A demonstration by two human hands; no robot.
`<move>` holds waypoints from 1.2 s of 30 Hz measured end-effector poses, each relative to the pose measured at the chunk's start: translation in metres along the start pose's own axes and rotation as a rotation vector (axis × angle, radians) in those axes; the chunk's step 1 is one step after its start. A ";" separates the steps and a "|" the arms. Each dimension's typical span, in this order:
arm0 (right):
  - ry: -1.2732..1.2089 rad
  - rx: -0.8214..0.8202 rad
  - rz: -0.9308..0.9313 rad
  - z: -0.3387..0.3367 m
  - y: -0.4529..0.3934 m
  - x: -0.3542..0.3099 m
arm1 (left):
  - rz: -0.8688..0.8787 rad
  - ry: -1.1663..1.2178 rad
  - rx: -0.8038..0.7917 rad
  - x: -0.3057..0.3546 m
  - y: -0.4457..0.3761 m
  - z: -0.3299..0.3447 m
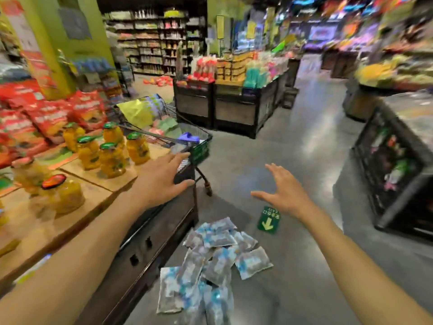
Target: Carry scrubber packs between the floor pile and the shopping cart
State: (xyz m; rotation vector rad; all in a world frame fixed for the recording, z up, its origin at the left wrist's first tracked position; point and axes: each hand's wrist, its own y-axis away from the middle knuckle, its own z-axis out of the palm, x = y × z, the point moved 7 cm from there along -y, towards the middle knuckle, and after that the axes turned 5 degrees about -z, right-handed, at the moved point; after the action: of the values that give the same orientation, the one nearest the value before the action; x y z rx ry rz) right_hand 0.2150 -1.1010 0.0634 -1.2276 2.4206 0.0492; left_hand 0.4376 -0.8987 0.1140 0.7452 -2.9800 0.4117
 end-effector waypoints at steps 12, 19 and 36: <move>0.002 0.042 0.223 -0.008 -0.025 0.067 | 0.231 0.167 -0.068 0.047 -0.124 0.076; 0.015 0.044 0.335 0.015 -0.055 0.070 | 0.254 0.362 -0.104 0.035 -0.168 0.126; -0.175 -0.164 0.433 0.487 -0.042 0.236 | 0.143 0.441 -0.380 -0.022 -0.067 0.614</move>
State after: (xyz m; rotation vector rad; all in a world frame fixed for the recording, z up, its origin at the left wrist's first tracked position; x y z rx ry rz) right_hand 0.2971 -1.2006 -0.4635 -0.7034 2.5157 0.4695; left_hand 0.5022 -1.1083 -0.4638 0.3495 -2.5824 0.0019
